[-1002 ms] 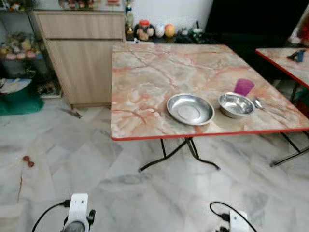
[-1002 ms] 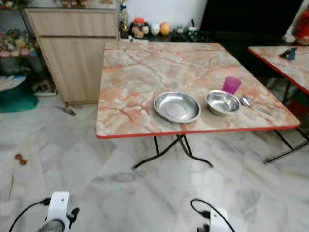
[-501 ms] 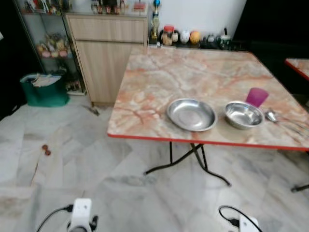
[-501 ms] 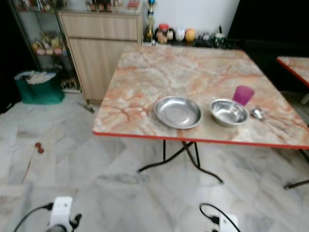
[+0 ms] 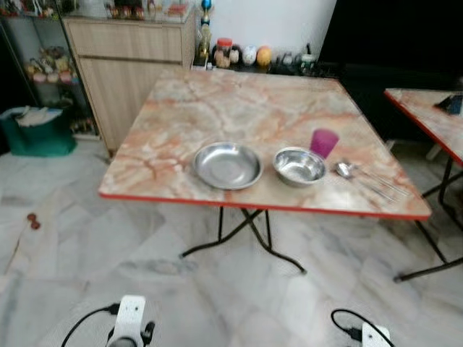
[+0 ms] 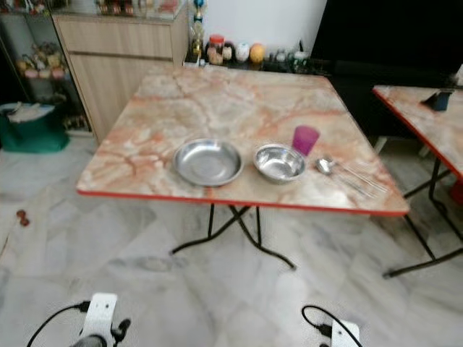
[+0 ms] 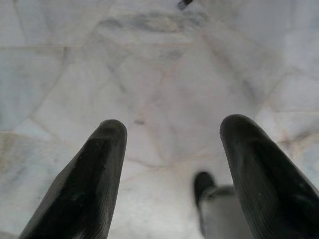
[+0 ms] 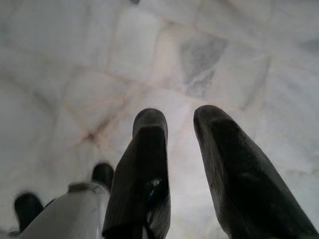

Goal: Setting the table

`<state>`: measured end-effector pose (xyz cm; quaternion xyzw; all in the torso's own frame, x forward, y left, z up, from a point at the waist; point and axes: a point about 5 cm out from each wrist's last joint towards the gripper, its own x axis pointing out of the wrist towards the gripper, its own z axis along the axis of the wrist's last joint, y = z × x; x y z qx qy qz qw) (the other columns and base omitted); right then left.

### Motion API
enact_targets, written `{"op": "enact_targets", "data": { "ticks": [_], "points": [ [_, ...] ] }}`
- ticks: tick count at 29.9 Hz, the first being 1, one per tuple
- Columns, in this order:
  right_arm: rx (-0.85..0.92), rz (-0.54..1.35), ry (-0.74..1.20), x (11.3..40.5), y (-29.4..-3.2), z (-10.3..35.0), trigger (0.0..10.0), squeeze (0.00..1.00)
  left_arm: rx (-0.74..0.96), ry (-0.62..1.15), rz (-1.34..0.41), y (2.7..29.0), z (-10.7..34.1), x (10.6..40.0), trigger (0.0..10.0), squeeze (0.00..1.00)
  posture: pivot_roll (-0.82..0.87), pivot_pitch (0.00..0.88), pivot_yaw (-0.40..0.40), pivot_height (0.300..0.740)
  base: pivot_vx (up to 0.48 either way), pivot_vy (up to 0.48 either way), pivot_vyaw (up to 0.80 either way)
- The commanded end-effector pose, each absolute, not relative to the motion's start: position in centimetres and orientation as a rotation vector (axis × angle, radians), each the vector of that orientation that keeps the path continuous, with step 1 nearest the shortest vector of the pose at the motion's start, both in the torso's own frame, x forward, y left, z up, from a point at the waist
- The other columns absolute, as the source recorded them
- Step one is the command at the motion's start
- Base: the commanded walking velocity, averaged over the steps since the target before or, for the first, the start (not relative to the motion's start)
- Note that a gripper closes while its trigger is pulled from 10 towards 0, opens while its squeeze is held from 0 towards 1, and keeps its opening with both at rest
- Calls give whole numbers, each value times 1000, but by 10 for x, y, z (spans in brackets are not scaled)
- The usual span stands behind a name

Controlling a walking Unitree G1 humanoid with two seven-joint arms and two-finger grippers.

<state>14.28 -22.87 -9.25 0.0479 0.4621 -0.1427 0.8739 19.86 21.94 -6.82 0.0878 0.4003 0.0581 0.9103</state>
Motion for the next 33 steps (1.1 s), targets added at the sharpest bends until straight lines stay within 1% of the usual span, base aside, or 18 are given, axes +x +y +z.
{"op": "enact_targets", "data": {
  "ticks": [1, 4, 6, 7, 8, 10, 14, 15, 18, 19, 21, 22, 23, 25, 26, 27, 28, 33],
  "points": [
    [108, -308, 958, 143, -231, -92, 10000, 0, 191, 815, 110, 220, -67, 201, 10000, 0, 104, 0, -86, 740, 0, 0, 0],
    [111, -310, 960, 142, -230, -92, 10000, 0, 189, 766, 118, 221, -61, 209, 10000, 0, 108, 0, -87, 740, 0, 0, 0],
    [113, -310, 961, 142, -230, -93, 10000, 0, 185, 703, 131, 222, -52, 221, 10000, 0, 113, 0, -87, 740, 0, 0, 0],
    [115, -311, 964, 140, -230, -93, 10000, 0, 186, 617, 144, 223, -40, 235, 10000, 0, 116, 0, -85, 740, 0, 0, 0],
    [115, -311, 964, 140, -230, -93, 10000, 0, 185, 592, 146, 223, -37, 239, 10000, 0, 116, 0, -85, 740, 0, 0, 0],
    [117, -310, 966, 139, -229, -94, 10000, 0, 188, 474, 144, 223, -21, 254, 10000, 0, 120, 0, -82, 740, 0, 0, 0],
    [116, -307, 968, 139, -229, -94, 10000, 0, 179, 341, 164, 224, -2, 267, 10000, 0, 122, 0, -83, 740, 0, 0, 0],
    [119, -311, 967, 139, -230, -94, 10000, 0, 191, 211, 181, 223, 18, 277, 10000, 0, 137, 0, -90, 740, 0, 0, 0],
    [119, -310, 965, 140, -231, -93, 10000, 0, 211, 71, 206, 222, 42, 285, 10000, 0, 142, 0, -95, 740, 0, 0, 0],
    [119, -311, 963, 141, -232, -92, 10000, 0, 229, -27, 221, 219, 61, 290, 10000, 0, 150, 0, -99, 740, 0, 0, 0],
    [120, -310, 959, 142, -232, -92, 10000, 0, 227, -99, 253, 217, 80, 295, 10000, 0, 153, 0, -107, 740, 0, 0, 0],
    [117, -306, 957, 143, -233, -91, 10000, 0, 227, -214, 268, 211, 112, 305, 10000, 0, 159, 0, -112, 740, 0, 0, 0],
    [116, -304, 956, 143, -233, -91, 10000, 0, 228, -252, 261, 208, 122, 308, 10000, 0, 163, 0, -115, 740, 0, 0, 0],
    [112, -292, 954, 145, -232, -91, 10000, 0, 215, -311, 139, 186, 144, 320, 10000, 0, 177, 0, -124, 740, 0, 0, 0],
    [109, -285, 952, 146, -231, -91, 10000, 0, 201, -327, 22, 167, 154, 329, 10000, 0, 174, 0, -120, 740, 0, 0, 0],
    [109, -284, 953, 146, -231, -91, 10000, 0, 184, -313, -87, 151, 155, 333, 10000, 0, 172, 0, -118, 740, 0, 0, 0],
    [109, -283, 954, 147, -231, -91, 10000, 0, 175, -302, -144, 142, 153, 333, 10000, 0, 169, 0, -114, 740, 0, 0, 0],
    [109, -272, 944, 149, -229, -90, 10000, 0, 129, -246, -162, 132, 142, 327, 10000, 0, 108, 0, -70, 740, 0, 0, 0]
  ]
}}
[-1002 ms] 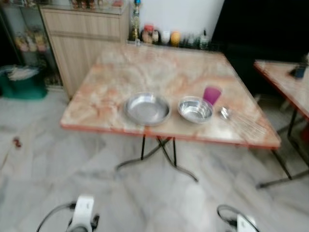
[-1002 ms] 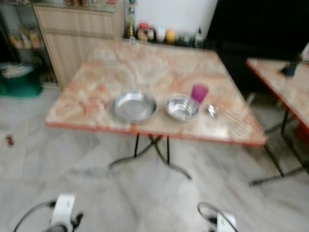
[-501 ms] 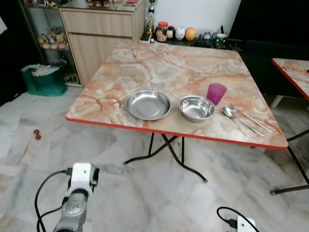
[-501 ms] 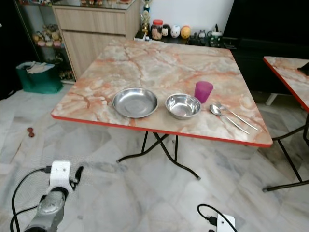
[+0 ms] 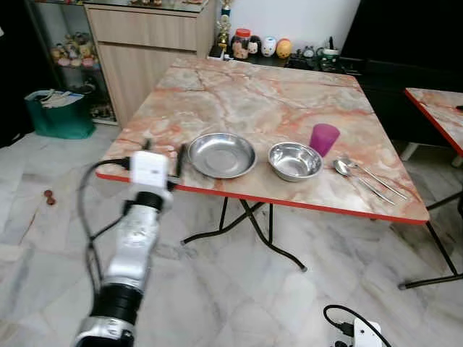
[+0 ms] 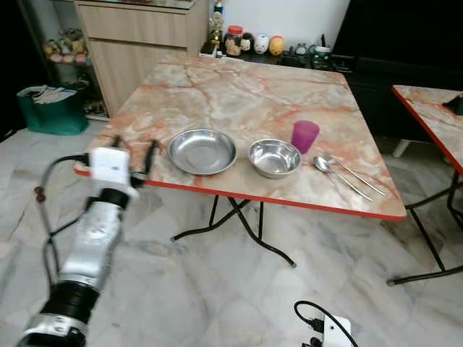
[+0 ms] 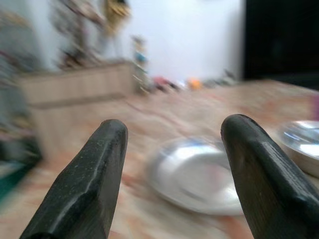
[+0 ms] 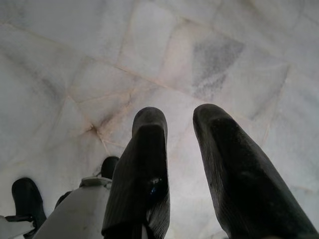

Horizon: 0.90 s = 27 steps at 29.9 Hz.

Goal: Setting the table

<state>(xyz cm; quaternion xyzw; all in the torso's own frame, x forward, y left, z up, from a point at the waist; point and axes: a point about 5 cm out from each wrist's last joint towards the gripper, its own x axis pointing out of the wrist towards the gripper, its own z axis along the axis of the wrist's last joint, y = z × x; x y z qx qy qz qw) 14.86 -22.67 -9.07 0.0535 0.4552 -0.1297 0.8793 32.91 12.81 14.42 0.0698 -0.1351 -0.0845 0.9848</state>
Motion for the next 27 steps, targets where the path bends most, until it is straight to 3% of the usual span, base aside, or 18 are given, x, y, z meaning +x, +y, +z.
{"op": "enact_targets", "data": {
  "ticks": [1, 27],
  "points": [
    [105, -264, 947, 150, -229, -90, 10000, 0, 126, -242, -164, 131, 141, 326, 10000, 0, 104, 0, -69, 740, 0, 0, 0],
    [122, -265, 952, 152, -230, -89, 10000, 0, 110, -265, -173, 128, 166, 326, 10000, 0, 105, 0, -84, 740, 342, 0, 0]
  ]
}}
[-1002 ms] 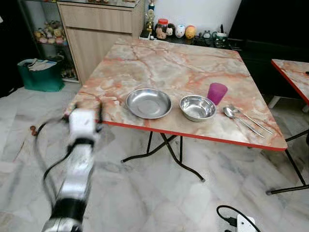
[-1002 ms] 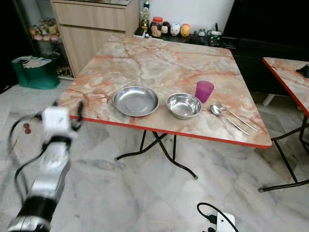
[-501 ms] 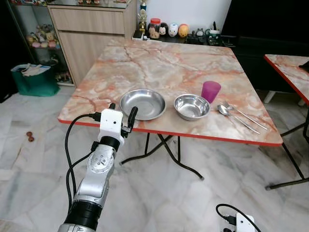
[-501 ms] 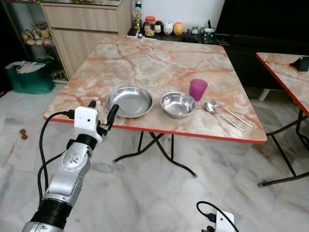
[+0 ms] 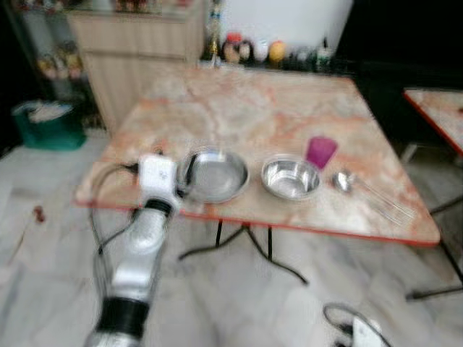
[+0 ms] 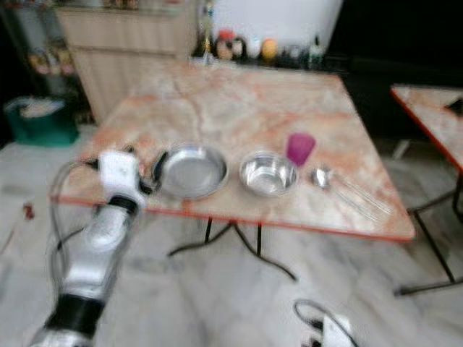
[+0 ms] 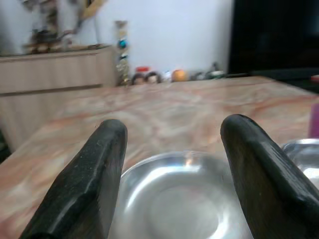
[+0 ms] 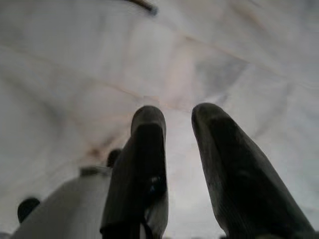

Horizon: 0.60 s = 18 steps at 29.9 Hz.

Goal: Setting the table

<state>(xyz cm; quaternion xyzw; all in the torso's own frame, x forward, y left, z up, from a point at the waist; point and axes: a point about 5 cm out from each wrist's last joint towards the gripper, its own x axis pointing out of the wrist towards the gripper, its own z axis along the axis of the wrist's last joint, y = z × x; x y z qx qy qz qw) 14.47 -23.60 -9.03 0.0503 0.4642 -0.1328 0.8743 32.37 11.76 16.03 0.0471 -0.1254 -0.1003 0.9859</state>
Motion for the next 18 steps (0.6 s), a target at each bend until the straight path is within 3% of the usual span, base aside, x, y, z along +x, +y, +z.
{"op": "enact_targets", "data": {
  "ticks": [1, 11, 18],
  "points": [
    [120, -263, 954, 152, -230, -89, 10000, 0, 110, -265, -173, 128, 166, 326, 10000, 0, 105, 0, -85, 740, 386, 0, 0],
    [116, -255, 960, 152, -230, -89, 10000, 0, 104, -249, -160, 131, 166, 329, 10000, 0, 106, 0, -87, 740, 388, 0, 0],
    [115, -267, 960, 152, -230, -89, 10000, 0, 22, -174, -139, 139, 156, 332, 10000, 0, 107, 0, -86, 740, 0, 0, 0]
  ]
}}
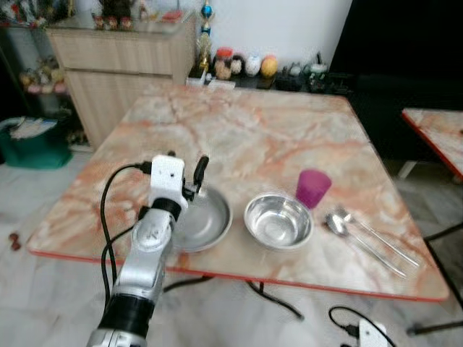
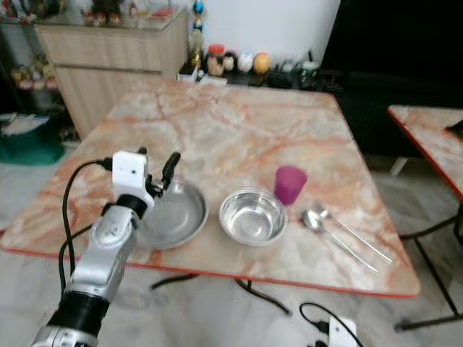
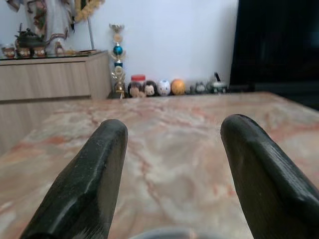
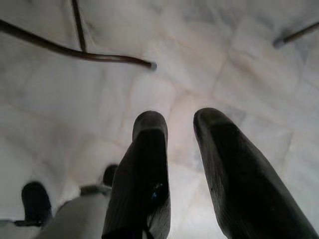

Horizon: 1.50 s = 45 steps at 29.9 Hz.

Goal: Setting the table

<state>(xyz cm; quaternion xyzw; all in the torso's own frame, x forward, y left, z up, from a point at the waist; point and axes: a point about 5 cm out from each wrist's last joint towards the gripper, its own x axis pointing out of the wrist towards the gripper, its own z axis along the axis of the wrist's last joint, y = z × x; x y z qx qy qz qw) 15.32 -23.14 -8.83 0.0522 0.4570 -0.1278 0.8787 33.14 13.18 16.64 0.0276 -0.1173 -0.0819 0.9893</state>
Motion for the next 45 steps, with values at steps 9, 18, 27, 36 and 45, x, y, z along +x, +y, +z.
{"op": "enact_targets", "data": {
  "ticks": [9, 18, 27, 36, 45],
  "points": [
    [119, -272, 960, 152, -229, -89, 10000, 0, -44, -92, -72, 158, 149, 335, 10000, 1000, 101, 0, -83, 740, 0, 0, 0],
    [115, -271, 965, 151, -230, -90, 10000, 0, 11, -13, -27, 190, 137, 330, 10000, 1000, 115, 0, -88, 740, 0, 0, 0],
    [116, -274, 959, 152, -230, -89, 10000, 0, 90, -52, -53, 183, 140, 331, 10000, 0, 105, 0, -83, 740, 0, 0, 0],
    [110, -267, 963, 153, -229, -89, 10000, 0, 75, -59, -97, 170, 140, 333, 10000, 0, 106, 0, -86, 740, 0, 47, 0],
    [100, -259, 970, 152, -229, -89, 10000, 0, 93, -67, -120, 167, 141, 333, 10000, 0, 108, 0, -86, 740, 0, 300, 0]
  ]
}}
